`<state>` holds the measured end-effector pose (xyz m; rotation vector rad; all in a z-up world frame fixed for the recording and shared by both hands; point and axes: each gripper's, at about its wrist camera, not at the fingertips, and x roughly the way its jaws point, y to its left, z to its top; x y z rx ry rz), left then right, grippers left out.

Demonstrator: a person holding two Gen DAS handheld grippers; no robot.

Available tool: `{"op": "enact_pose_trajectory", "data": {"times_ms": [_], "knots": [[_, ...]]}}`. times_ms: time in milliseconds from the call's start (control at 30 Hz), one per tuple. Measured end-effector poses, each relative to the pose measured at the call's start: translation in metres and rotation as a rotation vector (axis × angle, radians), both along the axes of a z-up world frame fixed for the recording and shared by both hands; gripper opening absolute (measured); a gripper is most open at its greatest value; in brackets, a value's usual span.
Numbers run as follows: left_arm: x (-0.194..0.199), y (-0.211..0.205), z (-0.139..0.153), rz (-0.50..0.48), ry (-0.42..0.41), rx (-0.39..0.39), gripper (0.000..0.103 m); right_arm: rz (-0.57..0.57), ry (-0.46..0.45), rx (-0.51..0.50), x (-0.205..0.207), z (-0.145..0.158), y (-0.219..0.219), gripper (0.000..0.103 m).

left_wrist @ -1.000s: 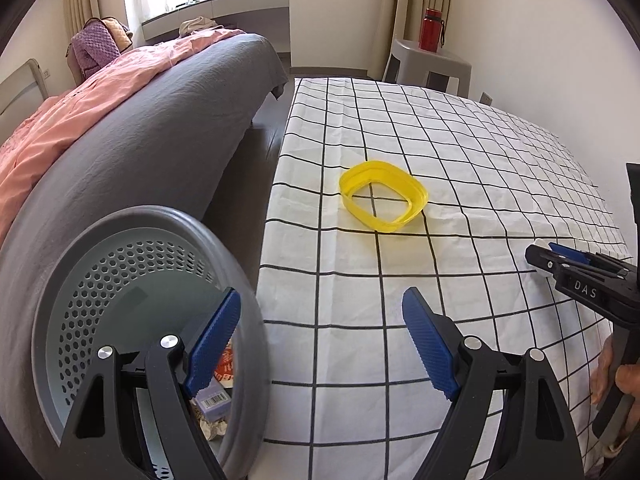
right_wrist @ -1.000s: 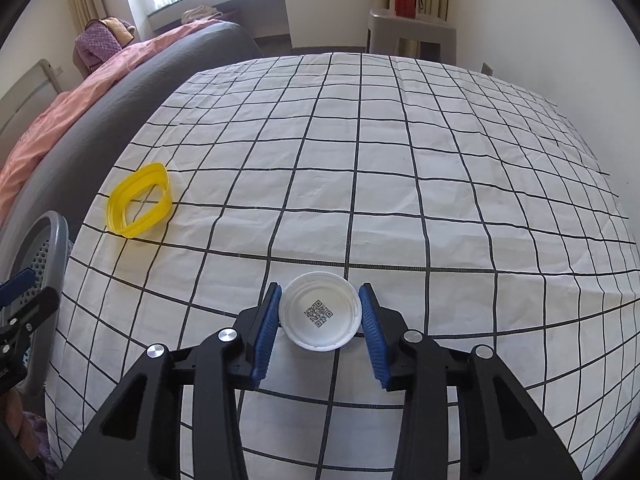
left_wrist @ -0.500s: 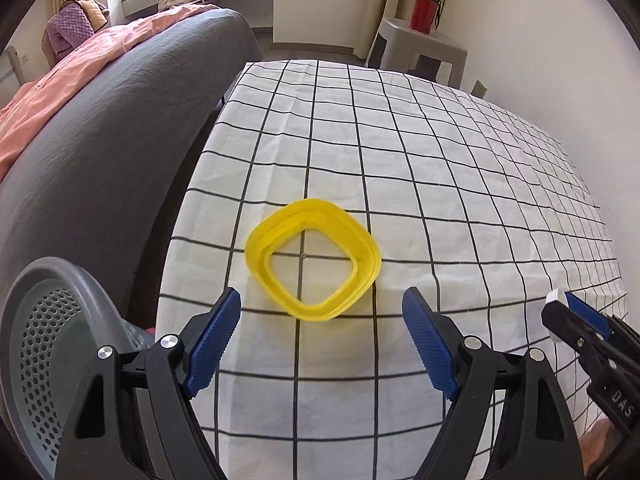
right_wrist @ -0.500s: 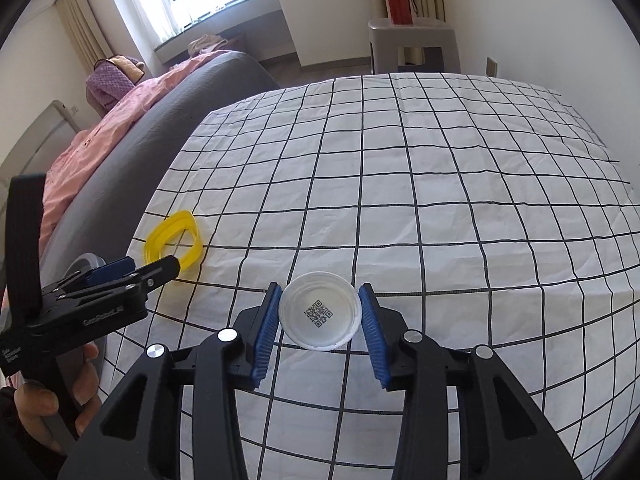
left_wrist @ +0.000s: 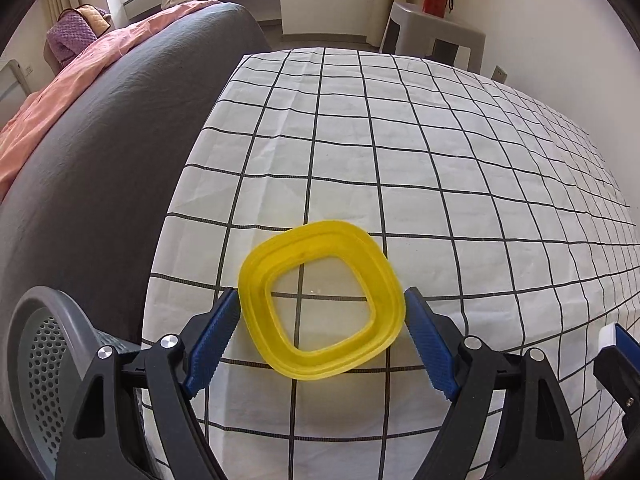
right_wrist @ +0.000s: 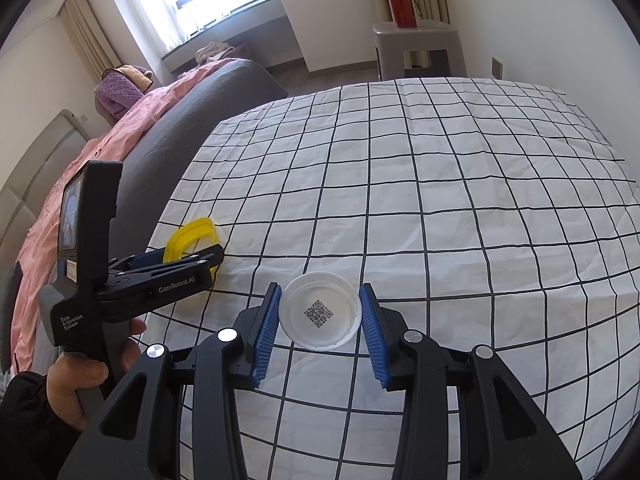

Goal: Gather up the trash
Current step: 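Grasp the white cap with the right gripper while the left gripper grasps the yellow lid, then carry lid and cap over the basket and open both grippers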

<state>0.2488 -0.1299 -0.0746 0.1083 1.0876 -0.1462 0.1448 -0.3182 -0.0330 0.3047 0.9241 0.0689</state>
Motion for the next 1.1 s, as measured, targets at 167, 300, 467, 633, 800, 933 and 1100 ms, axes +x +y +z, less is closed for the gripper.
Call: {"op": "enact_pose_trajectory", "data": {"times_ms": [167, 300, 467, 633, 800, 933, 1100], "knots": [[0.004, 0.002, -0.005, 0.017, -0.007, -0.008, 0.073, 0.004, -0.007, 0.000, -0.001, 0.002, 0.001, 0.039], [-0.005, 0.003, -0.003, 0.004, -0.023, -0.010, 0.072, 0.003, -0.009, 0.000, -0.001, 0.002, 0.001, 0.039], [-0.032, 0.013, 0.010, -0.001, -0.067, -0.016, 0.072, 0.009, -0.020, -0.007, -0.001, 0.007, 0.004, 0.039], [-0.063, 0.032, 0.039, 0.001, -0.131, -0.031, 0.072, 0.032, -0.047, -0.021, -0.005, 0.017, 0.018, 0.039], [-0.094, 0.065, 0.070, 0.024, -0.205, -0.033, 0.072, 0.069, -0.083, -0.027, -0.011, 0.032, 0.041, 0.039], [-0.119, 0.095, 0.093, 0.047, -0.259, -0.023, 0.072, 0.104, -0.103, -0.031, -0.014, 0.042, 0.066, 0.039], [-0.145, 0.137, 0.115, 0.086, -0.299, -0.017, 0.072, 0.150, -0.124, -0.044, -0.015, 0.055, 0.104, 0.039]]}}
